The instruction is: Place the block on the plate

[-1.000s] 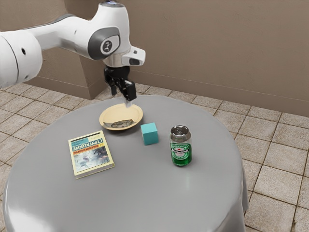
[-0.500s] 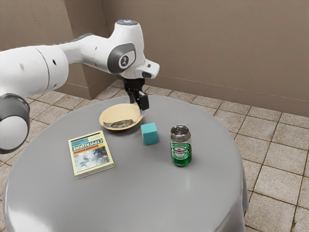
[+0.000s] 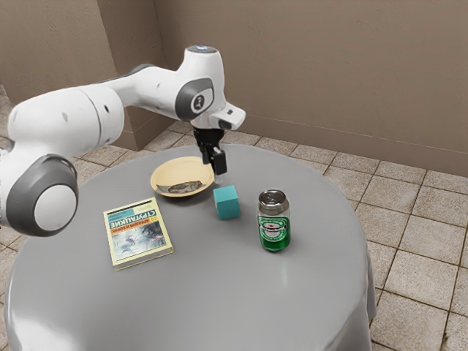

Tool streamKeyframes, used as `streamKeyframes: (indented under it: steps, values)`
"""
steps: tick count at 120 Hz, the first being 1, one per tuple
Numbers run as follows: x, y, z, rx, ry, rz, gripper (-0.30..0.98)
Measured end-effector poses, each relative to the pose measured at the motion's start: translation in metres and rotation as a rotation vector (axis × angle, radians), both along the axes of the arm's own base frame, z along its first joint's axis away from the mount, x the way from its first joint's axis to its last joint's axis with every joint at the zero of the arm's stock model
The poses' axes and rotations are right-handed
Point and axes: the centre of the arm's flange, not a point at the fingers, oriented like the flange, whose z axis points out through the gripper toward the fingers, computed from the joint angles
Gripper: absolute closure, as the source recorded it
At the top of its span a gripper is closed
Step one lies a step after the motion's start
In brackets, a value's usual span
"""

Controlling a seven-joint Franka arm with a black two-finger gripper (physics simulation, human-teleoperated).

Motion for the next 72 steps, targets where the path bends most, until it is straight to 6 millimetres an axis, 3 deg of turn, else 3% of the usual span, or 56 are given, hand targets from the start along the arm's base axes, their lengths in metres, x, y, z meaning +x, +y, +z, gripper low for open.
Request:
streamKeyframes:
  steps: [72]
  values:
    - [0.021,-0.002,-0.067,-0.015,0.043,-0.116,0.00]
